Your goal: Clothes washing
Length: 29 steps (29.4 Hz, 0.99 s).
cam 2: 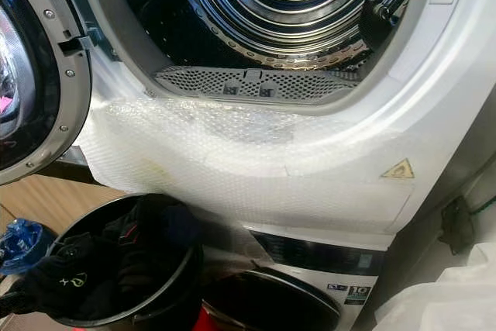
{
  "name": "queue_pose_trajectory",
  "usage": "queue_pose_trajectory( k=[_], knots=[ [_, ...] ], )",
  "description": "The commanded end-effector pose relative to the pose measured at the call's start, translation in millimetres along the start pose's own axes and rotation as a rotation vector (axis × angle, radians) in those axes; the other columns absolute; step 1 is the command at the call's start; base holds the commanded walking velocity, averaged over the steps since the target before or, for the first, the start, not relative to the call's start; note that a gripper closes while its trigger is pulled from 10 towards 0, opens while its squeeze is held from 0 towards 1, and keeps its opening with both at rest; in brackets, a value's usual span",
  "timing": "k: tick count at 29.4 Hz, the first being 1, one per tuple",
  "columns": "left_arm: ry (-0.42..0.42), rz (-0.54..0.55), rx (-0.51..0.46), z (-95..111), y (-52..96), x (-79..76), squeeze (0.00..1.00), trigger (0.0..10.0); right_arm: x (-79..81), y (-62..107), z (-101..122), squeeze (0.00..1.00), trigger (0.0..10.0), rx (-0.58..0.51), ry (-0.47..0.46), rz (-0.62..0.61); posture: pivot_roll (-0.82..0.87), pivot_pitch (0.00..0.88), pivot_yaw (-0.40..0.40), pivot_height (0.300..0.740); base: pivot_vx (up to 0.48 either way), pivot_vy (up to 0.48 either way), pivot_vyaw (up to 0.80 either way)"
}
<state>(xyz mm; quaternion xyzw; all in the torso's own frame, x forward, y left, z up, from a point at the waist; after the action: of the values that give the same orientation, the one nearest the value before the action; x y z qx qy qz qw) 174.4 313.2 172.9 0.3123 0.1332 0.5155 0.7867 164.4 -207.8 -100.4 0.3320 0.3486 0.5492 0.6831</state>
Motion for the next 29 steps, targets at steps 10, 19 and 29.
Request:
queue_pose_trajectory(
  k=[10,19,29],
  knots=[
    [-0.044,-0.102,-0.132,24.2,-14.8,-5.4,0.00,10.0,9.2,-0.6,6.0,0.00,10.0,-0.024,-0.027,0.044,0.26,0.000,0.113,0.740,0.000,0.000,0.00],
    [-0.039,-0.117,-0.257,48.9,-49.6,-19.0,0.00,10.0,10.2,-0.9,7.8,0.00,10.0,-0.028,-0.033,0.048,0.24,0.000,0.114,0.740,0.000,0.000,0.00],
    [-0.034,-0.128,-0.084,27.6,-31.9,-11.1,0.00,10.0,6.3,0.1,0.3,0.00,10.0,-0.005,-0.027,0.042,0.23,0.000,0.118,0.740,0.000,0.000,0.00]
  ],
)
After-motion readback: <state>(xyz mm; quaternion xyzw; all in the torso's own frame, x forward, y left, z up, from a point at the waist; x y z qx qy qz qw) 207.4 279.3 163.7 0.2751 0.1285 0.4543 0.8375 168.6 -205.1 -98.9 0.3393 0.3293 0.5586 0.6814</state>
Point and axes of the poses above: a point about 5 cm out from each wrist's last joint towards the gripper, its own y axis pointing back from the gripper into the wrist, its own z axis along the axis of the wrist's last joint, x = y × z, the point moved 1 cm from there along -y, pointing out of the wrist towards the gripper, and after that the axes turned 9 degrees about y, right-handed, at the moved point
